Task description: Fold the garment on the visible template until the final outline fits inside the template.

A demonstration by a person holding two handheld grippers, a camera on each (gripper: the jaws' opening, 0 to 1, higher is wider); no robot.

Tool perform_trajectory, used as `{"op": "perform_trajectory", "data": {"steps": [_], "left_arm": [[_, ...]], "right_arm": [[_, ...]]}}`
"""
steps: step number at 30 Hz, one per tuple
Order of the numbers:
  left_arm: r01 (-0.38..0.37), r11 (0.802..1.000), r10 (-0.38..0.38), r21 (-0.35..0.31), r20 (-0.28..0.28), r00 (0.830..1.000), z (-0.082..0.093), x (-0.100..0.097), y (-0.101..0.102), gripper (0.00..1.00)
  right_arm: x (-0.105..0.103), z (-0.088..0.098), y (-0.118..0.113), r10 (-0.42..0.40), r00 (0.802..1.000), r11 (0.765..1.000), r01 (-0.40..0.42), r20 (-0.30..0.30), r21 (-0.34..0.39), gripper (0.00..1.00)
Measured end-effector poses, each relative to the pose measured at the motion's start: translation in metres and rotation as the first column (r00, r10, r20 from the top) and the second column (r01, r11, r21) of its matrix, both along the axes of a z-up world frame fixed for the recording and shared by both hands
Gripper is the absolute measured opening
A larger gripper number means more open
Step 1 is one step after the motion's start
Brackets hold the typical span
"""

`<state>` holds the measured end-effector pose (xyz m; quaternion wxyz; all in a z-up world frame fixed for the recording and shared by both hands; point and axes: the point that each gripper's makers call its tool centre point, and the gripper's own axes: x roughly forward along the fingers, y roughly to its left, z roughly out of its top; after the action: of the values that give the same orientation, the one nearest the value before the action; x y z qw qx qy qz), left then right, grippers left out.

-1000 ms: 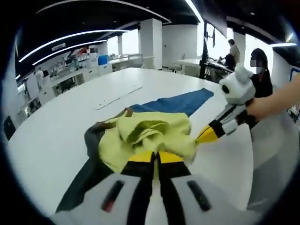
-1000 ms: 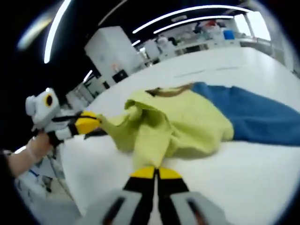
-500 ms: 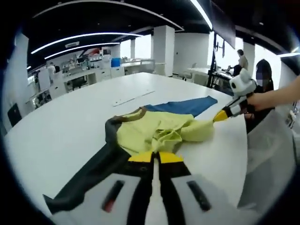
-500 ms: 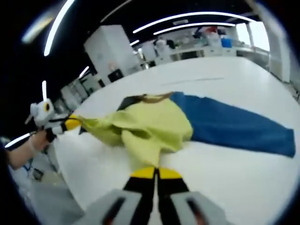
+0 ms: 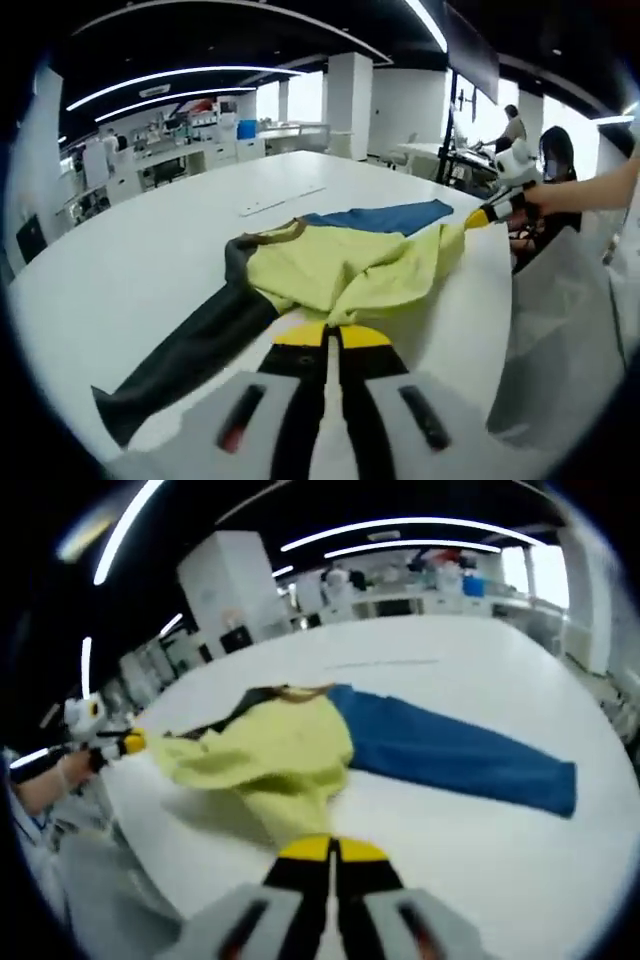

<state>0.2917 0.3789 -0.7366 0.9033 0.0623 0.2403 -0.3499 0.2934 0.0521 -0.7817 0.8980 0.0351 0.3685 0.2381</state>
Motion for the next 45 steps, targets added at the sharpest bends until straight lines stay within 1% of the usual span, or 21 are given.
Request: {"op": "perform_trajectory", "data": {"steps": [2, 4, 6, 9, 11, 14, 19, 23, 27, 28, 29, 30, 31, 32, 35, 41, 42, 43, 45], "left_arm": [[0.0, 1.0, 0.0, 0.001, -0.006, 1.0, -0.002, -0.007, 0.001, 0.0], [0.002, 1.0, -0.002, 0.011, -0.017, 1.0, -0.006, -0.018, 0.0, 0.0], [0.001, 1.0, -0.001, 0.009, -0.028, 1.0, -0.01, -0.024, 0.002, 0.0], [-0.002, 1.0, 0.003, 0.02, -0.044, 0.999, -0.015, -0.035, 0.005, 0.0], [-0.009, 1.0, 0.01, 0.021, -0.053, 0.999, -0.017, -0.04, 0.01, 0.0], [-0.02, 1.0, 0.021, 0.015, -0.061, 0.998, -0.015, -0.047, 0.011, 0.0], [-0.044, 0.999, 0.045, 0.017, -0.062, 0.997, -0.015, -0.051, 0.024, 0.0], [-0.049, 0.998, 0.052, 0.041, -0.062, 0.997, -0.017, -0.058, 0.031, 0.0], [-0.051, 0.997, 0.056, 0.065, -0.078, 0.995, -0.027, -0.069, 0.039, 0.0], [-0.056, 0.996, 0.062, 0.068, -0.087, 0.994, -0.035, -0.069, 0.046, 0.0], [-0.059, 0.996, 0.065, 0.07, -0.093, 0.993, -0.038, -0.071, 0.048, 0.0], [-0.059, 0.995, 0.067, 0.075, -0.107, 0.992, -0.047, -0.072, 0.053, 0.0], [-0.059, 0.995, 0.067, 0.077, -0.11, 0.992, -0.049, -0.073, 0.054, 0.0], [-0.053, 0.994, 0.064, 0.094, -0.119, 0.991, -0.056, -0.075, 0.059, 0.0], [-0.038, 0.99, 0.056, 0.136, -0.13, 0.99, -0.069, -0.081, 0.065, 0.0], [-0.038, 0.985, 0.067, 0.166, -0.17, 0.983, -0.079, -0.102, 0.06, 0.0], [-0.036, 0.983, 0.067, 0.177, -0.174, 0.982, -0.08, -0.105, 0.059, 0.0], [-0.034, 0.982, 0.068, 0.186, -0.175, 0.982, -0.082, -0.108, 0.059, 0.0], [-0.033, 0.981, 0.069, 0.19, -0.184, 0.98, -0.083, -0.112, 0.056, 0.0]], "right_arm": [[-0.004, 0.004, -0.002, 0.007, 1.0, 1.0, -0.007, 0.006, -0.003, 0.0], [-0.011, 0.01, -0.005, 0.02, 1.0, 1.0, -0.02, 0.013, -0.009, 0.0], [-0.014, 0.011, -0.007, 0.026, 1.0, 0.999, -0.026, 0.017, -0.019, 0.0], [-0.021, 0.016, -0.008, 0.034, 0.999, 0.999, -0.034, 0.019, -0.011, 0.0], [-0.024, 0.018, -0.008, 0.042, 0.999, 0.999, -0.042, 0.022, -0.004, 0.0], [-0.029, 0.018, -0.006, 0.061, 0.998, 0.998, -0.061, 0.021, -0.003, 0.0], [-0.04, 0.018, 0.0, 0.118, 0.993, 0.993, -0.118, 0.02, -0.02, 0.0], [-0.051, 0.013, 0.007, 0.167, 0.986, 0.985, -0.166, 0.008, -0.038, 0.0], [-0.063, 0.003, 0.011, 0.217, 0.976, 0.974, -0.218, -0.016, -0.056, 0.0], [-0.066, 0.001, 0.013, 0.226, 0.974, 0.972, -0.227, -0.023, -0.062, 0.0], [-0.07, -0.004, 0.013, 0.241, 0.97, 0.967, -0.243, -0.035, -0.072, 0.0], [-0.072, -0.007, 0.013, 0.253, 0.966, 0.963, -0.256, -0.044, -0.08, 0.0], [-0.075, -0.011, 0.014, 0.271, 0.961, 0.956, -0.275, -0.052, -0.098, 0.0], [-0.077, -0.014, 0.014, 0.278, 0.959, 0.953, -0.283, -0.061, -0.105, 0.0], [-0.087, -0.021, 0.018, 0.31, 0.947, 0.939, -0.32, -0.087, -0.128, 0.0], [-0.097, -0.029, 0.022, 0.348, 0.93, 0.919, -0.364, -0.121, -0.153, 0.0], [-0.099, -0.03, 0.023, 0.361, 0.923, 0.911, -0.379, -0.13, -0.161, 0.0], [-0.1, -0.033, 0.023, 0.365, 0.921, 0.908, -0.384, -0.134, -0.168, 0.0], [-0.104, -0.038, 0.021, 0.379, 0.912, 0.896, -0.404, -0.154, -0.185, 0.0]]}}
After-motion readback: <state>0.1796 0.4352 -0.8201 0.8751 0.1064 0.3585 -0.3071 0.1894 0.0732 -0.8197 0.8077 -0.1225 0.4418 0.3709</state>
